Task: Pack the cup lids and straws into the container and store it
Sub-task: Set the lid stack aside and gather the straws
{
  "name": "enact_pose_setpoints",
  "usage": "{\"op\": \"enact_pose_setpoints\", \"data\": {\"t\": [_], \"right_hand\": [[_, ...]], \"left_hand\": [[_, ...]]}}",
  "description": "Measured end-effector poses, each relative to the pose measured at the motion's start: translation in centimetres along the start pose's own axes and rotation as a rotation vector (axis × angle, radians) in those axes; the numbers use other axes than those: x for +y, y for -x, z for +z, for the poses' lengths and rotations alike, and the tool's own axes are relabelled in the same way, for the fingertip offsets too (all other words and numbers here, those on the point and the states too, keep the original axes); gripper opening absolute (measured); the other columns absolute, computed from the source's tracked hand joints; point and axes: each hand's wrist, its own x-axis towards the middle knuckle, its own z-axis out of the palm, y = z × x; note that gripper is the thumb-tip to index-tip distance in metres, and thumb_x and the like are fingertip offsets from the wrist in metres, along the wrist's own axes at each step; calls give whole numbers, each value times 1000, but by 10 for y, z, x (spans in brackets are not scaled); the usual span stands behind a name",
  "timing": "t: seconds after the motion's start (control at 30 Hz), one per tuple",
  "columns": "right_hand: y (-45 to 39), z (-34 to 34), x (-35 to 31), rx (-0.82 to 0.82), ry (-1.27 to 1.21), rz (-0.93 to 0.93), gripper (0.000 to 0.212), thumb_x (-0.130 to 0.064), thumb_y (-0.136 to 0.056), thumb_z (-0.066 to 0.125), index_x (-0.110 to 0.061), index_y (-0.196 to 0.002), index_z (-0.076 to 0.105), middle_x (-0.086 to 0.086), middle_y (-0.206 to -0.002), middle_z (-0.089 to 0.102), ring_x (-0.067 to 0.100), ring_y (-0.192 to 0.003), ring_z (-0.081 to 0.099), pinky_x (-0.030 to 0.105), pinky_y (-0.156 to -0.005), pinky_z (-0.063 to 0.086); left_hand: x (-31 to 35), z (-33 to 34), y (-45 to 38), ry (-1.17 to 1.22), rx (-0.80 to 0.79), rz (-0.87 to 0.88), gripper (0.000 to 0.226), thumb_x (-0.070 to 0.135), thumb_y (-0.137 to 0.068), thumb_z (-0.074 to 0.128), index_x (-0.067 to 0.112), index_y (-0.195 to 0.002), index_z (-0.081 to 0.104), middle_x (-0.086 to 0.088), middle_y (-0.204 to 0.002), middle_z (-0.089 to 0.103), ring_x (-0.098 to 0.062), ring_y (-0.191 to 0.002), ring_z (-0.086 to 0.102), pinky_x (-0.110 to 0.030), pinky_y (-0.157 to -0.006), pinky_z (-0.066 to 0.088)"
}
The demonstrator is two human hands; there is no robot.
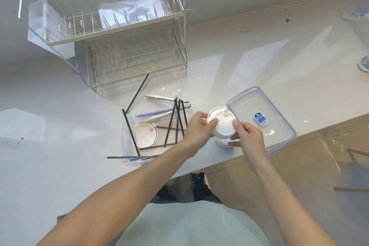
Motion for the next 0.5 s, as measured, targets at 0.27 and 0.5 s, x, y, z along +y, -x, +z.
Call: {"op": "enact_pose_setpoints", "data": {"t": [0.27,0.5], "right_hand": [[-28,-26,32,51,274,74,20,-33,-98,62,-17,-108,69,6,-78,65,18,-59,66,47,-67,66],[-39,-22,47,-13,383,101,18,-34,-95,60,-21,-106,66,6,-84,70,28,-72,73,50,-70,65]], "left_hand": [[-27,49,-27,-459,25,-106,32,34,-102,52,8,-121,54,-8,-126,51,-24,-99,56,-29,-71,43],[-39,53,-35,-589,42,-133,33,29,-103,51,7,-127,52,-13,-128,56,-30,-109,59,-41,-89,51]]}}
